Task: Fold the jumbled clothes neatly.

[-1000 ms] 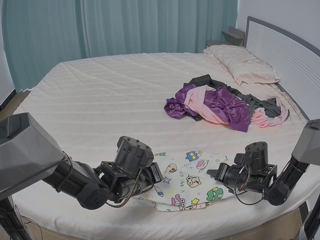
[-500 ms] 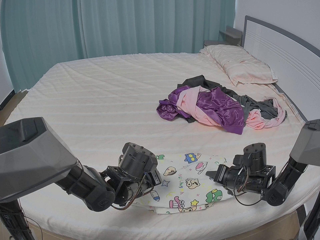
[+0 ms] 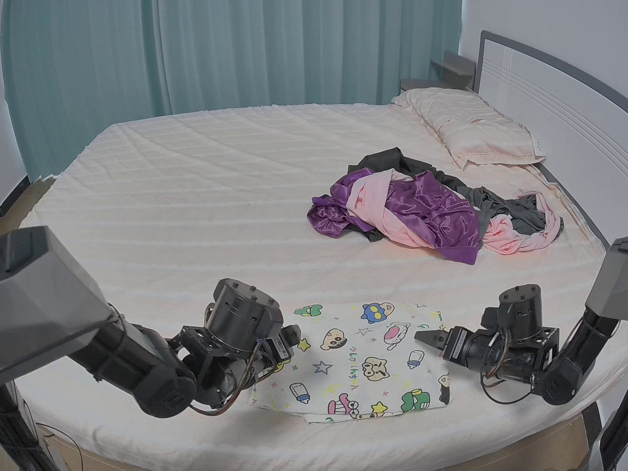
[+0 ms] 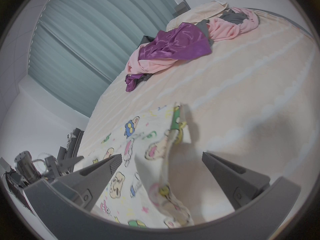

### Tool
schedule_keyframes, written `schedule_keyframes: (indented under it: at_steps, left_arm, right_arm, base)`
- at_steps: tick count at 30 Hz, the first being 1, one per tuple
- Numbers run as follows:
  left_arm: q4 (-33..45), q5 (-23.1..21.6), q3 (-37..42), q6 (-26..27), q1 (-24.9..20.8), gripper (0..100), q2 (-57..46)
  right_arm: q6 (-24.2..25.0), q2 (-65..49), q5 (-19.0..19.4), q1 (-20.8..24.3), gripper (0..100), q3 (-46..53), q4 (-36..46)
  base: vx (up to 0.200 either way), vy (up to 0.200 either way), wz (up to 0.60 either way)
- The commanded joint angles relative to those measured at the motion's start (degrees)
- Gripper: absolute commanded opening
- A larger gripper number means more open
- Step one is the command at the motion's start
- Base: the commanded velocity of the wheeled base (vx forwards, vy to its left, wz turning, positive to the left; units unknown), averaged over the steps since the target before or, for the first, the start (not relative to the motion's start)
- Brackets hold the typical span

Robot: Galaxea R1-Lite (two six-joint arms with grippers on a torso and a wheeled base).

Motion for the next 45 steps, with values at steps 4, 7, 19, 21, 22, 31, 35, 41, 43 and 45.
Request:
schedule_keyframes:
  at_steps: [4, 7, 19, 21, 22, 31, 35, 41, 43, 45]
  left_arm:
    - [-0.08, 0.24, 0.11, -1.03, 0.03, 100, -7.82]
    - [-0.17, 0.24, 0.11, -1.03, 0.12, 100, -7.56]
    - [-0.17, 0.15, -1.91, -1.91, 0.03, 100, -7.03]
    - [-0.17, 0.15, -3.23, -1.91, -0.32, 100, -6.15]
    - [-0.17, 0.15, -3.58, -1.91, -0.41, 100, -5.8]
    - [-0.17, -0.47, -6.74, -7.01, -1.55, 100, -2.29]
    - [-0.6, -1.43, -6.92, -9.03, -2.6, 100, -0.18]
    - [-2.36, -4.34, -6.83, -10.61, -2.78, 100, 3.25]
    - [-2.36, -4.25, -6.83, -10.61, -2.52, 100, 5.18]
    - [-2.36, -4.42, -6.66, -10.61, -2.16, 100, 6.41]
  right_arm:
    - [0.22, -3.07, 0.12, 3.0, 100, 6.45, -0.57]
    - [0.31, -2.45, 0.21, 4.23, 100, 7.24, -0.57]
    - [-0.13, -2.28, -0.31, 5.37, 0, 10.32, -0.13]
    - [-0.31, -3.51, -0.23, 4.67, 0, 12.43, -0.57]
    - [-0.31, -3.77, -0.14, 4.67, 0, 12.69, -0.57]
    - [-0.13, -3.68, -0.14, 4.67, 100, 12.69, -0.65]
    - [-0.22, -3.77, -0.23, 4.76, 100, 12.69, -0.65]
    - [-0.04, -4.91, -0.4, 4.76, 100, 12.87, -0.74]
    - [0.13, -5.97, -0.4, 4.67, 100, 12.87, -0.83]
    - [-0.04, -6.67, -0.4, 4.76, 100, 12.87, -0.83]
  base:
    - [0.0, 0.0, 0.0]
    - [0.0, 0.0, 0.0]
    - [0.0, 0.0, 0.0]
    - [0.0, 0.0, 0.0]
    - [0.0, 0.0, 0.0]
    - [0.0, 0.0, 0.0]
    - [0.0, 0.0, 0.0]
    - [0.0, 0.0, 0.0]
    - [0.0, 0.0, 0.0]
    - [0.0, 0.0, 0.0]
